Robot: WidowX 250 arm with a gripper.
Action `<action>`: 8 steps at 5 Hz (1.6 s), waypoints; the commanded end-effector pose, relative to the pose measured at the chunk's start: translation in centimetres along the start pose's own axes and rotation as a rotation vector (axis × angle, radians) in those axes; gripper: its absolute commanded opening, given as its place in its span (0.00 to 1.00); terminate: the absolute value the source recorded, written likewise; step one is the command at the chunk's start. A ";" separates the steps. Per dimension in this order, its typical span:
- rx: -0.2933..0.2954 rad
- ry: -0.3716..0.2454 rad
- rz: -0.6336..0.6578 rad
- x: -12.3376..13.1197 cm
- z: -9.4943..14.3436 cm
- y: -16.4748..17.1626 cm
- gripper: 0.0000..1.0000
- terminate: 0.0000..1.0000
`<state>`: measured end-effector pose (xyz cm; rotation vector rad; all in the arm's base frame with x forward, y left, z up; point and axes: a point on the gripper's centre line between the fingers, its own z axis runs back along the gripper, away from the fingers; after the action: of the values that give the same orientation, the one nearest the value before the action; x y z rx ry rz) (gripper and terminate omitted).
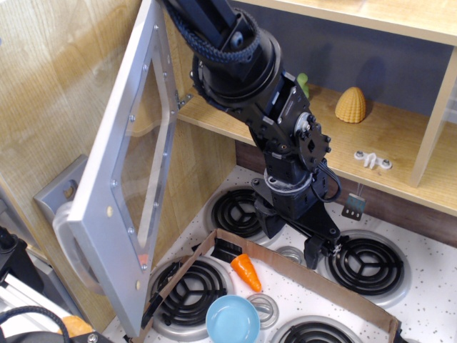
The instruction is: Close microwave
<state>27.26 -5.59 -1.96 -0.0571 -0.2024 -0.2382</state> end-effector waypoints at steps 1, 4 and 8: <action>0.000 0.000 0.000 0.0 0.0 0.0 1.00 0.00; 0.087 0.070 -0.154 -1.6 5.7 4.1 1.00 0.00; 0.166 0.142 -0.333 -2.5 17.1 7.7 1.00 0.00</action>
<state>22.66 3.75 12.91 0.1359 -0.0516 -0.5532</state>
